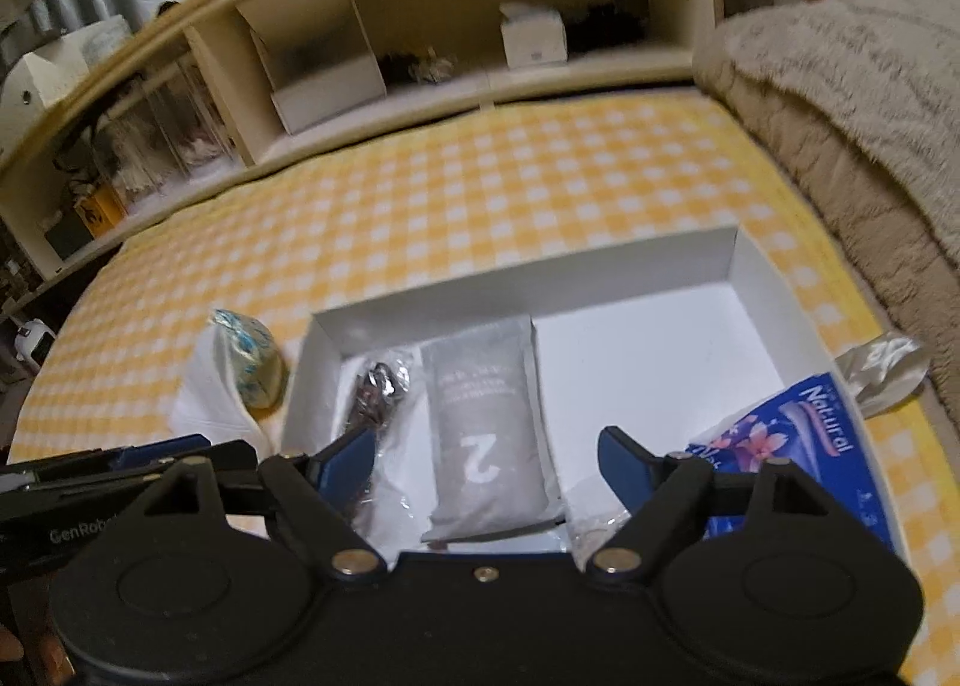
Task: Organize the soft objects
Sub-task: 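Open both tools to release the grey bag and keychain, then withdraw, then move both tools toward the white face mask and floral pouch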
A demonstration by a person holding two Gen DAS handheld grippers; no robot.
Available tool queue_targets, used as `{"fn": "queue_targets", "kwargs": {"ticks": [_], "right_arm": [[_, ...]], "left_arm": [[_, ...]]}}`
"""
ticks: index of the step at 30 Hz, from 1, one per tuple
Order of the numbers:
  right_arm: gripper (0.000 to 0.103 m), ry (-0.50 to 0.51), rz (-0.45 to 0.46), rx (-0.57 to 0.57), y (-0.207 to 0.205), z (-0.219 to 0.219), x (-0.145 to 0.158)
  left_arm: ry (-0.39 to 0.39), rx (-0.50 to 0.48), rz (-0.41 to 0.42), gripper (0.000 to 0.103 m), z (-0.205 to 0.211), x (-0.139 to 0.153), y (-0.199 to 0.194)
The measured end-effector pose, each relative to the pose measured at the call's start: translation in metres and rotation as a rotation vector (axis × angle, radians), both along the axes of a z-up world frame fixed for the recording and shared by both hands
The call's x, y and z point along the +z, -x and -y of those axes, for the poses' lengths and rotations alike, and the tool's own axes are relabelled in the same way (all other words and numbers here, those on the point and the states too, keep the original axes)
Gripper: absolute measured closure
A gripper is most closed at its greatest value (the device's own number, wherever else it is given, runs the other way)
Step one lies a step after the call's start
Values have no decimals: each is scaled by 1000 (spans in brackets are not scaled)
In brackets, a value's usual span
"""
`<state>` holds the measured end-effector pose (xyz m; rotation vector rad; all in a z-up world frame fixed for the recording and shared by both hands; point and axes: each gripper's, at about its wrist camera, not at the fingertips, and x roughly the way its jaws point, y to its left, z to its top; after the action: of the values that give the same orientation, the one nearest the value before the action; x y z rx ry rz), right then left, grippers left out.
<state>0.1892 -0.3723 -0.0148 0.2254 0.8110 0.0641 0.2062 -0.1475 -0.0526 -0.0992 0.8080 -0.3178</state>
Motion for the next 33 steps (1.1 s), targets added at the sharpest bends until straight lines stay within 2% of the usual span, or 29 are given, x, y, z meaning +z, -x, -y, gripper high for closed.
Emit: {"fn": "queue_targets", "kwargs": {"ticks": [8,16,19,33], "right_arm": [[15,39,61,-8,28,-8,21],[5,78,136,-49,59,-5,42],[1,97,145,-59,66,-6,46],[0,154,169,-36,71,-28,47]], "left_arm": [[-6,14,31,38,-17,20,22],[-12,18,50,8,-30,33,39],[-4,25,63,0,-36,39,45],[-20,50,83,0,-67,47,52]]}}
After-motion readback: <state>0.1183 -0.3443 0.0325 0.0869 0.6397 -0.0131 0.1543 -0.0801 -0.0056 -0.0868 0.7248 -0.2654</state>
